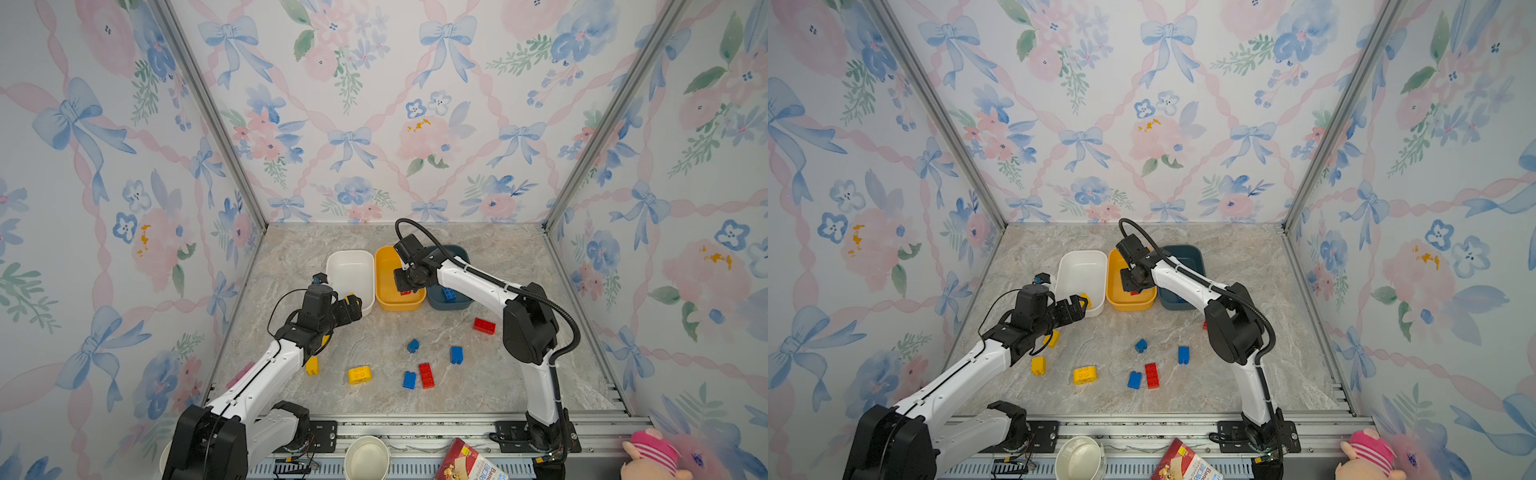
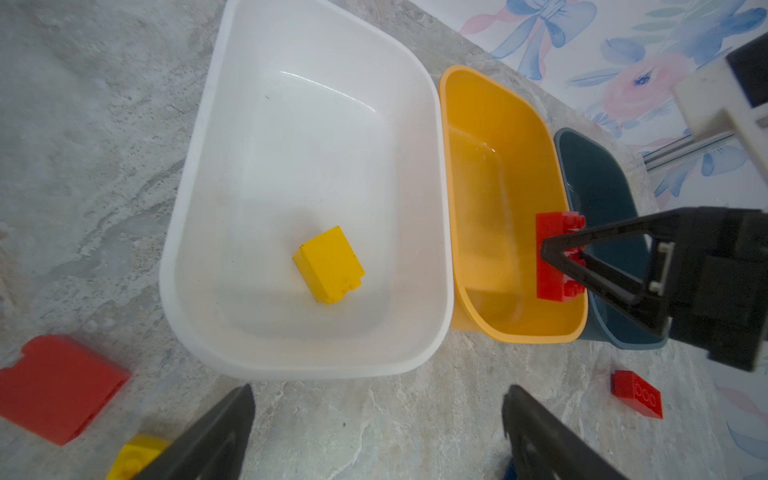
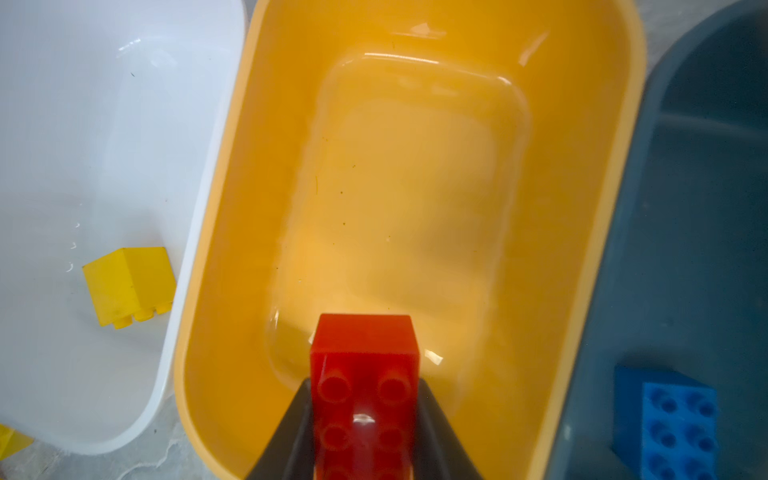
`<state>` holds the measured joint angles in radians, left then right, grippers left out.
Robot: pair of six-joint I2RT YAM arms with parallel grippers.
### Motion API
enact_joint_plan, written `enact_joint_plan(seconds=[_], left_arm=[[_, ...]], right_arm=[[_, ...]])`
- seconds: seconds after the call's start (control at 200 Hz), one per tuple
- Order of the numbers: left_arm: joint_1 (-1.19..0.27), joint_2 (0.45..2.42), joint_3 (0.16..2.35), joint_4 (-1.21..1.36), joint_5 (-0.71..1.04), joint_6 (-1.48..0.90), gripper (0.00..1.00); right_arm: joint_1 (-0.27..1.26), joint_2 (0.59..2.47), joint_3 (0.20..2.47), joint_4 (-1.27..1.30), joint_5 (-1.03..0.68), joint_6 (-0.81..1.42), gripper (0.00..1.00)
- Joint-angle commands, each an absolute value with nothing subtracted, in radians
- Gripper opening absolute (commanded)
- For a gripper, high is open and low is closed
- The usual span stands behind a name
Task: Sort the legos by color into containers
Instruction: 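Carry the red brick over the yellow bin with the right gripper, then release the red brick into the yellow bin and lift the right gripper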
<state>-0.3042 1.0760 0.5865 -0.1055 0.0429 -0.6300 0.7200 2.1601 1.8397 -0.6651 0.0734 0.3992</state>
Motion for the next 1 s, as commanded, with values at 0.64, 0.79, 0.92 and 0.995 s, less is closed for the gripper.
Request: enact_joint_plan(seconds=[0.64, 0.79, 0.92, 0.995], left_arm=[[-0.296, 1.071, 0.592, -0.108, 0.047, -0.633, 0.96], [-0.295, 1.080, 0.597, -0.108, 0.047, -0.631, 0.96], [-0.295, 1.084, 0.601, -0.107, 0.046, -0.631, 0.97], [-0.295, 1.087, 0.604, -0.105, 0.050, -0.630, 0.97]], right_arm=[[0.696, 2.051, 1.768, -0.660, 0.037, 0.403, 0.60], [0.692, 1.899, 1.634, -0.632, 0.060, 0.421, 0.65], [0.679, 1.771, 1.505, -0.625, 0.096, 0.440, 0.70], [0.665, 1.698, 1.427, -0.626, 0.119, 0.453, 0.73]])
